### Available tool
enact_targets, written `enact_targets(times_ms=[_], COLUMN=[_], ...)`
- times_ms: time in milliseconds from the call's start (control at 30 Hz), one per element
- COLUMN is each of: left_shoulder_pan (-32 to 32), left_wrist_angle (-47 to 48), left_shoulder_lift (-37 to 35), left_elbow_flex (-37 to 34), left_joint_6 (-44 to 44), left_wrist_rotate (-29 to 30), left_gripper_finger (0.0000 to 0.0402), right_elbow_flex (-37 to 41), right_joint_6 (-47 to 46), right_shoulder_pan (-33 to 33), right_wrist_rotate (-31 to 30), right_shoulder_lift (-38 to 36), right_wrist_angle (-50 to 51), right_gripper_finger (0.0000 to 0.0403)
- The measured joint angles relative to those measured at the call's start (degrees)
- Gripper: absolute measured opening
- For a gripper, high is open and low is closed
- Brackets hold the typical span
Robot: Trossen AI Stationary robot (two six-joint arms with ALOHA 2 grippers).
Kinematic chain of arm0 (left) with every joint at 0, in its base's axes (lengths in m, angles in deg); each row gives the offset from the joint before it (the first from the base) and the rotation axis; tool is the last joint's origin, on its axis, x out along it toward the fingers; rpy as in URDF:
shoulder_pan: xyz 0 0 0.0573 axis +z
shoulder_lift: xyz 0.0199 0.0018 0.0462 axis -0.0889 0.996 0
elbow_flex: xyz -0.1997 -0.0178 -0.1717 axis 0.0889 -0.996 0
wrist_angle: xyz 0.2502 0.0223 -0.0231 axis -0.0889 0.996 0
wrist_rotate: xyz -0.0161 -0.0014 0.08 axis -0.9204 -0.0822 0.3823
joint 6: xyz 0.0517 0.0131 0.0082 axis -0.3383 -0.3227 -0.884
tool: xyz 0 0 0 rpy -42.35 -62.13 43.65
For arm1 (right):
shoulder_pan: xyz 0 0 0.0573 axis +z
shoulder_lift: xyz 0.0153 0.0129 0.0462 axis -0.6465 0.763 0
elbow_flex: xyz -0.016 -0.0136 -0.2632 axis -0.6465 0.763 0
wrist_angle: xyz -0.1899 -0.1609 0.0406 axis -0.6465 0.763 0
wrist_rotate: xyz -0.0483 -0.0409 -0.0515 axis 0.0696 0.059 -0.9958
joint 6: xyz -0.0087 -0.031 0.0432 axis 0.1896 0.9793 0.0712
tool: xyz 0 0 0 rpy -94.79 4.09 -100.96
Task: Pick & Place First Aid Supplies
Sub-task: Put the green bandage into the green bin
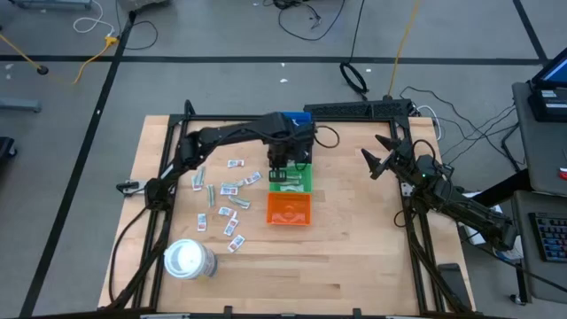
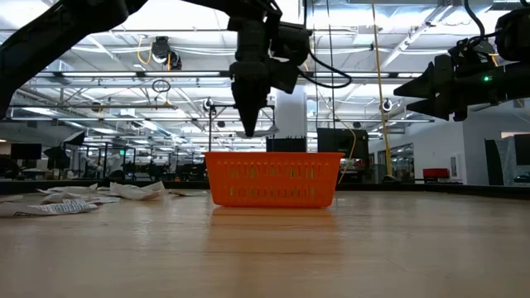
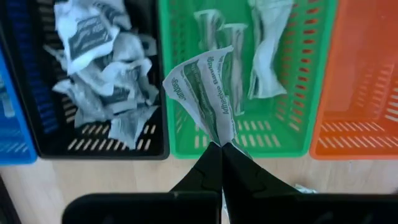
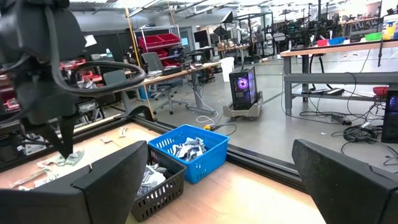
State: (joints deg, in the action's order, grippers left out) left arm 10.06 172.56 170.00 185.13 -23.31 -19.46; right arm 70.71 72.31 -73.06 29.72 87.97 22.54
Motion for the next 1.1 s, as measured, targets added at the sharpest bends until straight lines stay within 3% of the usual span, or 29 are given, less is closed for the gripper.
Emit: enact_targets(times_ms=[733, 900, 1100], left_shoulder_pan=[-5.65, -5.43, -4.6], left_wrist_angle=[-7.1, -7.52, -5.75], left_shoulder_lift=[7.52, 7.52, 6.95], left_elbow_flex=[0.3, 0.3, 0.28], left_joint_6=[1.24, 1.93, 6.47], left_wrist_rotate=[7.37, 6.35, 2.58], left_gripper_finger=[0.0016, 0.0065, 0.0193], right_elbow_flex=[0.01, -0.01, 0.01], right_joint_6=[0.0, 0.0, 0.0], right_shoulder_pan=[0.01, -0.01, 0.0], right_wrist_rotate=[0.0, 0.0, 0.0], right_shoulder_lift=[-0.01, -0.01, -0.01], right_wrist_angle=[0.0, 0.0, 0.0], right_gripper_finger=[0.0393, 0.0393, 0.0393])
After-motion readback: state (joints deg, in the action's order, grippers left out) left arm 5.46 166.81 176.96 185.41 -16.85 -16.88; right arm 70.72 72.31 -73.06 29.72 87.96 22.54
